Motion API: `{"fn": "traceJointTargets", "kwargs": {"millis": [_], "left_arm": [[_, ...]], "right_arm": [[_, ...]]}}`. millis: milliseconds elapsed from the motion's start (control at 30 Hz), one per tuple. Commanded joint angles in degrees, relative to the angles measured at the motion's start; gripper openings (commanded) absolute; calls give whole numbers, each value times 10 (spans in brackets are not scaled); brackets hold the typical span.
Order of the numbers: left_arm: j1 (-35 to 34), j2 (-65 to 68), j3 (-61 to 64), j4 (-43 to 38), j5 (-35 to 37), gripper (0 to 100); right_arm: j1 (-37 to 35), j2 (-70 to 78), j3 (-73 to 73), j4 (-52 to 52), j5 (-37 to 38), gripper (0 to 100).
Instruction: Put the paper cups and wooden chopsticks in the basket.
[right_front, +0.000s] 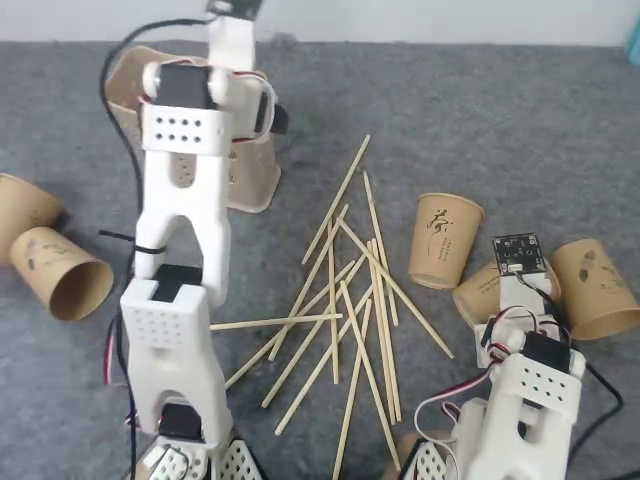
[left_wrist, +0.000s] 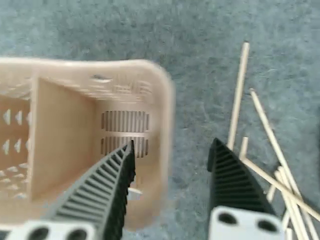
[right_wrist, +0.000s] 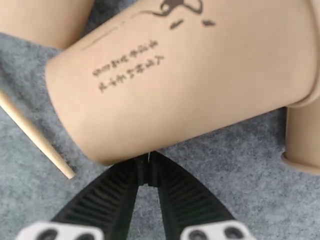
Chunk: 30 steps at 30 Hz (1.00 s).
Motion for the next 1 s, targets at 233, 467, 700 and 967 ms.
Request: {"fn": "traceJointTargets", "kwargs": {"millis": [233,467,700,967], "left_arm": [[94,-4,-7,19,174,12],[97,-26,-4,20,262,12],[131,-113,81,20,263,12],[160,-185,101,19,261,12]], "right_arm": [[-2,-12,-4,-7,5,15],[-2,-13,-4,-7,6,15],[-2,-13,-4,-8,6,15],[-2,-13,-4,-8,6,15]]}}
